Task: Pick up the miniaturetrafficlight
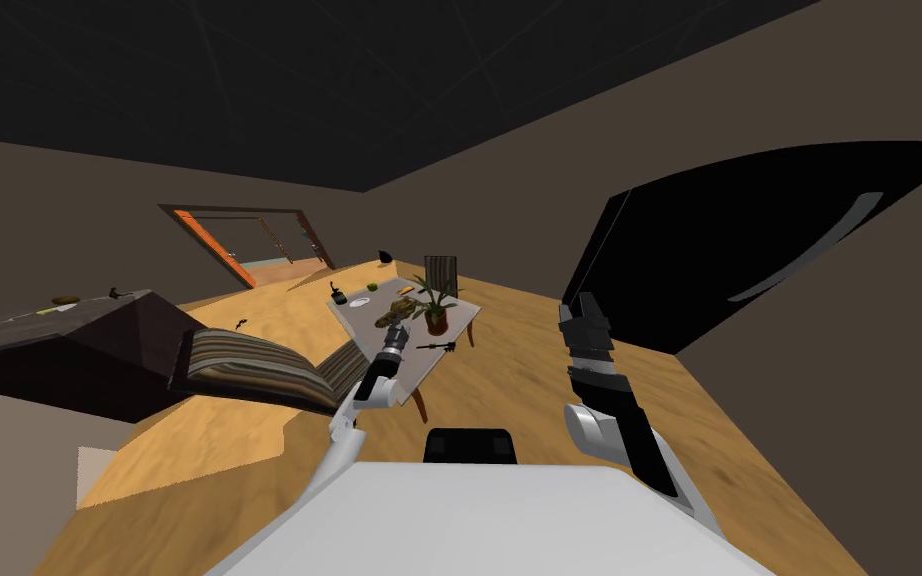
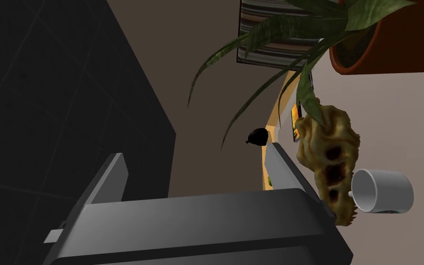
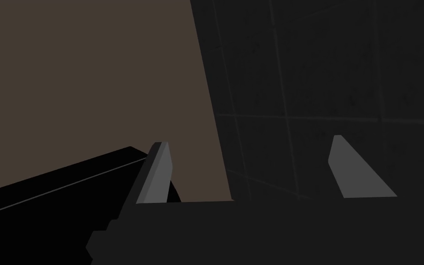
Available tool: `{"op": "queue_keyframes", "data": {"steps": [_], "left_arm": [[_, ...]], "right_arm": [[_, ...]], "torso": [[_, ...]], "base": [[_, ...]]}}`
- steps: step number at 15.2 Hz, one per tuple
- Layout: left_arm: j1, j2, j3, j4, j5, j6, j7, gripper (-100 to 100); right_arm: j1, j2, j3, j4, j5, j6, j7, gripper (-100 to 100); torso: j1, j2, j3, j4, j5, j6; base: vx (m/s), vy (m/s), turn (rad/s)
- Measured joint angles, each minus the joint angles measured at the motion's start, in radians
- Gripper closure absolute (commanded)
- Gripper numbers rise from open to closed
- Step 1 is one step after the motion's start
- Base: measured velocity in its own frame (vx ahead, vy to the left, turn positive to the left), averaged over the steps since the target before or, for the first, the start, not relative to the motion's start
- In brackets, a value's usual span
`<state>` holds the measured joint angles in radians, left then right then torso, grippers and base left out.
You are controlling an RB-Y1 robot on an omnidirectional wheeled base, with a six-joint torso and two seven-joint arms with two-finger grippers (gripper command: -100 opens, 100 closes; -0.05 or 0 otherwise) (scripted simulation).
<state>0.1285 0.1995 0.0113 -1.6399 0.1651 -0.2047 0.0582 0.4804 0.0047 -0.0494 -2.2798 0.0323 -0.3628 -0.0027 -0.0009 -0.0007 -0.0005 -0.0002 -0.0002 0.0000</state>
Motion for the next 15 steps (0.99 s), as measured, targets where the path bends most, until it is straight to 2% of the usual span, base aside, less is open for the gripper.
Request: {"op": "queue_keyframes", "data": {"steps": [5,9,11,15], "left_arm": [[-0.074,0.0,0.014,0.117,0.012,0.051,-0.012,-100],[-0.11,-0.007,0.021,0.193,0.019,0.086,-0.022,-100],[-0.141,-0.007,0.025,0.247,0.025,0.1,-0.025,-100],[-0.173,-0.022,0.034,0.314,0.029,0.14,-0.038,-100]], "right_arm": [[0.0,0.0,0.0,0.0,0.0,0.0,0.0,0],[0.0,0.0,0.0,0.0,0.0,0.0,0.0,0],[0.0,0.0,0.0,0.0,0.0,0.0,0.0,0],[0.0,0.0,0.0,0.0,0.0,0.0,0.0,0]], "torso": [[0.0,-0.001,0.0,0.0,0.0,0.0],[0.0,0.0,0.0,0.0,0.0,0.0],[0.0,-0.001,0.0,0.0,0.0,0.0],[0.0,0.0,0.0,0.0,0.0,0.0]], "base": [[0.011,-0.01,-0.067],[0.014,-0.01,-0.066],[0.014,-0.008,-0.059],[0.014,-0.006,-0.044]]}}
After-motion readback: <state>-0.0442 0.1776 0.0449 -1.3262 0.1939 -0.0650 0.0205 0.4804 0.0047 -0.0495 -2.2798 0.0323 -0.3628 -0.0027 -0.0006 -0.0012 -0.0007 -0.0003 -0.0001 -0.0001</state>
